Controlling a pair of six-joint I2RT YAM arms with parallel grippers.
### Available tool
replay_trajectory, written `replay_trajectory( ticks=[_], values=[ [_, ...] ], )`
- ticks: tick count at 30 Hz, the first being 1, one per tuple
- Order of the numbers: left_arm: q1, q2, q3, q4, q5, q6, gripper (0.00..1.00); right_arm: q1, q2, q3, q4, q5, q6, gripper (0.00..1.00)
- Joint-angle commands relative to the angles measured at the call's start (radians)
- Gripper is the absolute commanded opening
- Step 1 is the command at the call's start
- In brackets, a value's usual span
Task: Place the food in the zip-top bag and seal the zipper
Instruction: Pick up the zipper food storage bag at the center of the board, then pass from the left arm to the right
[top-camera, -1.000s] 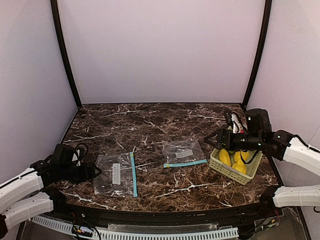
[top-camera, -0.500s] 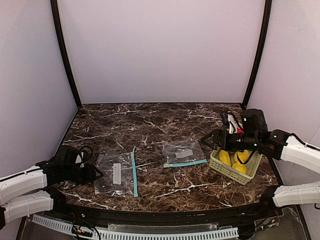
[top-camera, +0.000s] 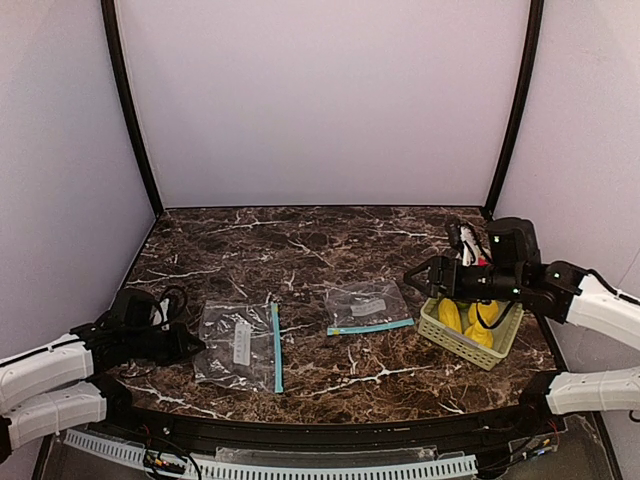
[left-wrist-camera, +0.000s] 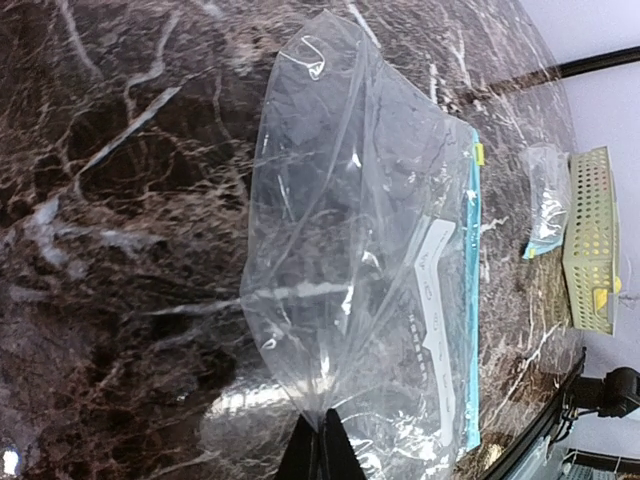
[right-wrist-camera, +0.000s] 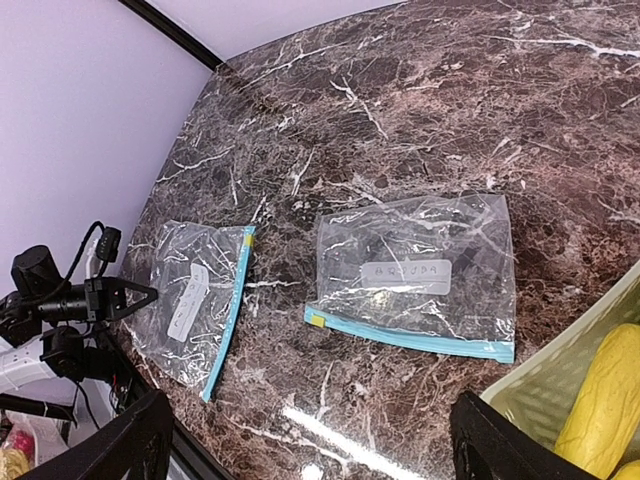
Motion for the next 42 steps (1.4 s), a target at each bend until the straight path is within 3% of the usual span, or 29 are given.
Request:
replay_trajectory(
  ticks=[1, 9, 15, 18, 25, 42],
  values=[
    [-0.004, -0.049, 0.021, 0.094, 0.107, 0.046, 0.01, 0.023, -0.032, -0.031, 0.045, -0.001, 0.031, 0.94],
    [-0.004, -0.155, 0.106, 0.283, 0.313, 0.063, 0.01, 0.059, -0.067, -0.104, 0.206, -0.076, 0.089, 0.94],
    [-0.004, -0.168, 0.132, 0.482, 0.423, -0.057, 0.01, 0.151, -0.034, -0.117, 0.375, -0.094, 0.083, 0.87],
    [-0.004, -0.156, 0.153, 0.568, 0.462, -0.110, 0.01, 0.180, -0.001, -0.127, 0.500, -0.115, 0.080, 0.79],
    [-0.004, -0.161, 0.196, 0.616, 0.550, -0.164, 0.01, 0.214, 0.150, -0.061, 0.663, -0.179, 0.070, 0.62],
    [-0.006, -0.180, 0.204, 0.641, 0.648, -0.208, 0.01, 0.234, 0.461, 0.174, 0.843, -0.298, 0.092, 0.42]
  ],
)
